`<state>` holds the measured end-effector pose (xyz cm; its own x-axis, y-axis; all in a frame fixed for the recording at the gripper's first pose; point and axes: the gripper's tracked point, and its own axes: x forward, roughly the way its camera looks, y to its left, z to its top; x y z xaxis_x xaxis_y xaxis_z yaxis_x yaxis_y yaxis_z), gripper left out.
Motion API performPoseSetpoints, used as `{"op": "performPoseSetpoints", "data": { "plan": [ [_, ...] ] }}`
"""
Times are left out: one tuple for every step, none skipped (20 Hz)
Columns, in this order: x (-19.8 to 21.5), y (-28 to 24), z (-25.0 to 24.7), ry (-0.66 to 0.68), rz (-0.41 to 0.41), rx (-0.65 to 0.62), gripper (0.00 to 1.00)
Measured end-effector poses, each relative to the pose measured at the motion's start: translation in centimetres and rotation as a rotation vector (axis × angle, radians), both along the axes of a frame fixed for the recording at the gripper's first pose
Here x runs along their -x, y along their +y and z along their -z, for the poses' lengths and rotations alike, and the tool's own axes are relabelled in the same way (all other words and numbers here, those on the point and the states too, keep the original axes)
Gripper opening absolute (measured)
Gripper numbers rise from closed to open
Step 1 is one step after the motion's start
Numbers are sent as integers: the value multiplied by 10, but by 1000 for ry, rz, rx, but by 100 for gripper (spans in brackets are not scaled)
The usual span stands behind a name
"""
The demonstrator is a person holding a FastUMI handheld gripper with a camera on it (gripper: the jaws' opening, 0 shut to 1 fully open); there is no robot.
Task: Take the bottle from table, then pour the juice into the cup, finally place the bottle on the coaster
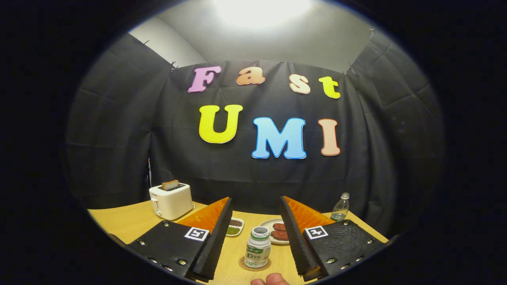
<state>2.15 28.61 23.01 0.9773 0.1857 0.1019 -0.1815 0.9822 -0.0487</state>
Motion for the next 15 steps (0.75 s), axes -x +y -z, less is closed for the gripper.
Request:
{"op": "performPoseSetpoints", "data": {
  "plan": [
    [2,-2,-5,6,1,-8,73],
    [4,-5,-7,17,4,-12,73],
    [4,-9,-9,25,10,-18,73],
    [5,-12,-11,33,14,-19,73],
    [4,-14,-14,41,12,-25,73],
    [4,-16,-15,44,6,-31,73],
    [4,-18,-16,46,5,-33,73],
    [7,-22,-16,47,9,-28,73],
    [7,-24,-15,45,9,-23,73],
    [10,-26,-13,45,3,-23,73],
    [14,-26,-9,45,-19,-18,73],
    [16,-25,-2,42,-47,-6,73],
    [20,-30,3,21,-72,11,74],
    [24,-38,9,-8,-83,26,74],
    [28,-54,19,-27,-72,36,73]
  ]
}}
